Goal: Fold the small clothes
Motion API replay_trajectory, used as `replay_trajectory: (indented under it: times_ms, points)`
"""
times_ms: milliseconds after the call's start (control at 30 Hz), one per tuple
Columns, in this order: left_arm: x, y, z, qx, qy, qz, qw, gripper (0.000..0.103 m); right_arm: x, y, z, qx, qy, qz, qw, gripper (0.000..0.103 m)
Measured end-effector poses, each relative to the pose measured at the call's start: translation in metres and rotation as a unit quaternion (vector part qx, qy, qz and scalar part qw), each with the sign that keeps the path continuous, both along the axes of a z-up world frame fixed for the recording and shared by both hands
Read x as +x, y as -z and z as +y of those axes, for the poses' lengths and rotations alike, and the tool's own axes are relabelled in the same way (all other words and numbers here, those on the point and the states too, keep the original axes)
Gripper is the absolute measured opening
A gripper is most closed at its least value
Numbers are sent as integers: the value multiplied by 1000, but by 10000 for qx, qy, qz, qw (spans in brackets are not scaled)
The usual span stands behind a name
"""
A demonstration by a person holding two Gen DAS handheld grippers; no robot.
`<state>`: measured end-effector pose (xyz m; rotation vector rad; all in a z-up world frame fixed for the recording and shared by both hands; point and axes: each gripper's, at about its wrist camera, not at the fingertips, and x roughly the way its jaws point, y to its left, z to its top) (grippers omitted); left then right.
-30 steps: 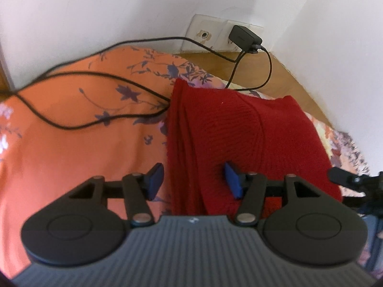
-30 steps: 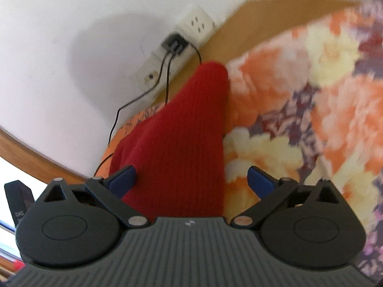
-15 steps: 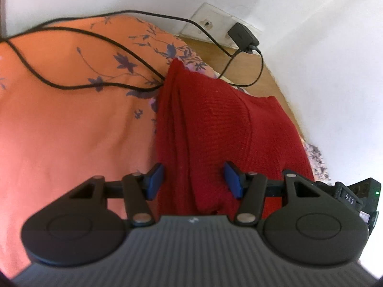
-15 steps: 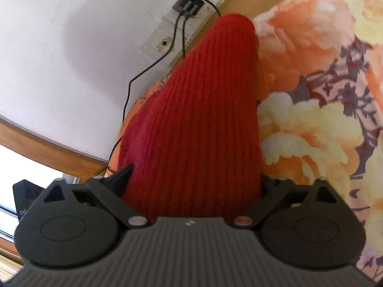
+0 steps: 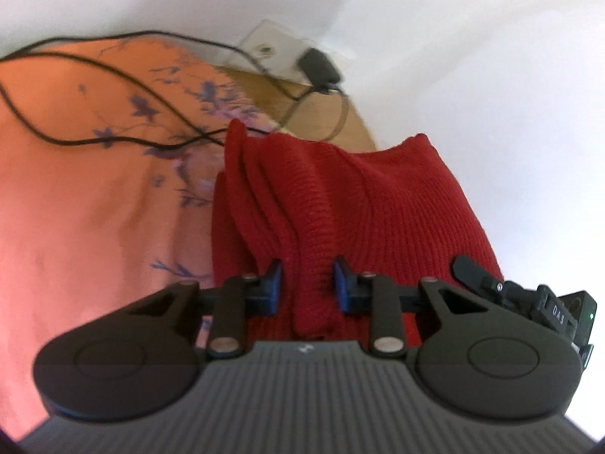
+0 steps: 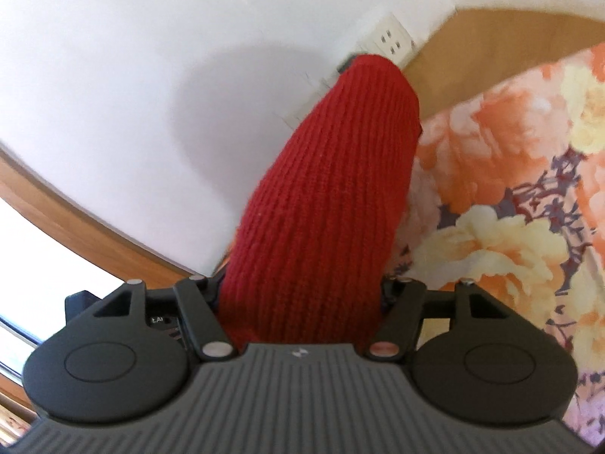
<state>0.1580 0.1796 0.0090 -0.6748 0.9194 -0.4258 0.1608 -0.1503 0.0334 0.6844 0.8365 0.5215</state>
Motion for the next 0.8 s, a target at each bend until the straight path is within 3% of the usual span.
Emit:
replay_trajectory:
  times_ms: [200, 433, 567, 700, 800]
  points:
    - [-30, -23, -49, 175, 272, -352, 9989, 29, -35, -25, -40, 189, 276, -174, 9993, 69]
    - [-55, -9, -115, 664, 549, -306, 9958, 26, -77, -25, -100, -74, 422, -13, 9991, 70]
    - [-66, 8, -142, 1252, 528, -253, 9904, 26, -90, -1, -130, -284, 454, 346, 9980, 70]
    - [-73, 19, -153, 1978, 326, -294, 9793, 31, -91, 30, -143, -514, 435, 611, 9959, 72]
    - [-78, 23, -157, 2164, 160, -275, 9758, 32, -90, 49, -143, -614, 355, 689, 9951, 77]
